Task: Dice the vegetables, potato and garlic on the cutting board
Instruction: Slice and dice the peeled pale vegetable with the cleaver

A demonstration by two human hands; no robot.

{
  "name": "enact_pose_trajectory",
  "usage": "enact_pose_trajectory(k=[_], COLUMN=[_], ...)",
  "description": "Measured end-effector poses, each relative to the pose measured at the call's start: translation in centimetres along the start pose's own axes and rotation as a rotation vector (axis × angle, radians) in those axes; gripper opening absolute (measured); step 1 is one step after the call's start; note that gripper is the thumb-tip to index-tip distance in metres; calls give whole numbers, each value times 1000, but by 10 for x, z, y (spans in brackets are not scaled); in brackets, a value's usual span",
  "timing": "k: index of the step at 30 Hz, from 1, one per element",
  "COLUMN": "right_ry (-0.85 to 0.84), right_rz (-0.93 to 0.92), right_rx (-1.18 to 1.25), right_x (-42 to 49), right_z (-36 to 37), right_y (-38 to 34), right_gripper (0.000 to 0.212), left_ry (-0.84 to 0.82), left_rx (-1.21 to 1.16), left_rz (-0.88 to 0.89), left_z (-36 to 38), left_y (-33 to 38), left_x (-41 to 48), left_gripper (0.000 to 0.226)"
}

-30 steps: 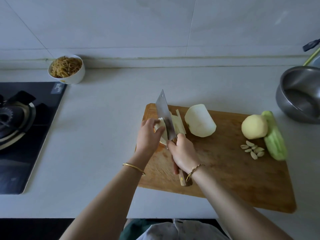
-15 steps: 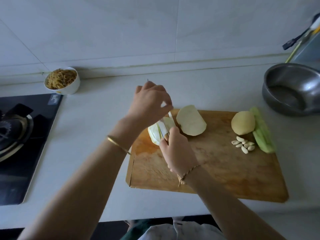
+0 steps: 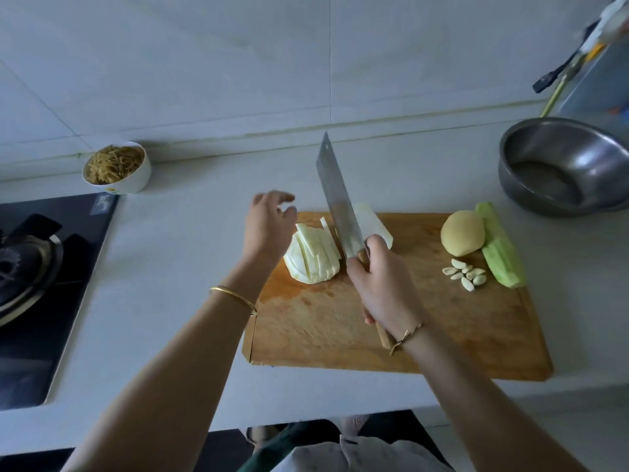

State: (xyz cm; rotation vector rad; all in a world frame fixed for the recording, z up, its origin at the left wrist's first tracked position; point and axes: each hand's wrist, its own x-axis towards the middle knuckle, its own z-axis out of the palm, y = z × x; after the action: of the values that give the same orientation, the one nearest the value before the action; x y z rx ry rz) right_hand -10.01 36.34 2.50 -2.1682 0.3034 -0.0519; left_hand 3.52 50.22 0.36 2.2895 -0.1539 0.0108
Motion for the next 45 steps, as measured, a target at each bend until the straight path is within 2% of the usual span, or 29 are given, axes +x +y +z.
enact_pose_trajectory(k=[2, 4, 6, 9, 12, 14, 17, 20, 28, 34, 37, 41, 45], right_ry=[44, 62, 60, 45, -42, -101, -120, -119, -158, -251, -298, -354, -380], right_rz=[-93, -116, -90, -19, 93, 147, 173, 158, 225, 240, 281, 353, 339], right_rx=[-252, -365, -346, -166, 18, 57, -18, -131, -259, -231, -129, 4, 26], right_x=[-8, -13, -13, -10, -3, 2, 9, 15, 34, 32, 24, 13, 10], right_z=[4, 8, 12, 15, 9, 6, 4, 4, 12, 10, 6, -2, -11], right_y=[3, 7, 12, 18, 21, 23, 24, 23, 20, 26, 29, 31, 32], right_gripper=[19, 16, 17, 19, 18, 17, 16, 16, 8, 17, 7, 12, 10], left_ry=[-79, -207, -340, -443, -423, -400, -373, -358, -262, -212, -222, -275, -346], left_rx=[1, 33, 79, 149, 156, 128, 171, 301, 388, 385, 361, 338, 342], left_rz=[-153, -277, -341, -375, -418, -465, -492, -430, -426, -434, -422, -413, -499], left_z=[14, 26, 35, 39, 41, 43, 46, 46, 64, 69, 67, 63, 56], left_y=[-12, -14, -12, -6, -1, 1, 3, 6, 11, 9, 8, 10, 21], left_x=[-6, -13, -16, -17, -16, -18, -24, -35, -45, -42, -40, -34, -15], left_gripper=[40, 57, 69, 67, 62, 63, 79, 100, 119, 111, 109, 104, 102])
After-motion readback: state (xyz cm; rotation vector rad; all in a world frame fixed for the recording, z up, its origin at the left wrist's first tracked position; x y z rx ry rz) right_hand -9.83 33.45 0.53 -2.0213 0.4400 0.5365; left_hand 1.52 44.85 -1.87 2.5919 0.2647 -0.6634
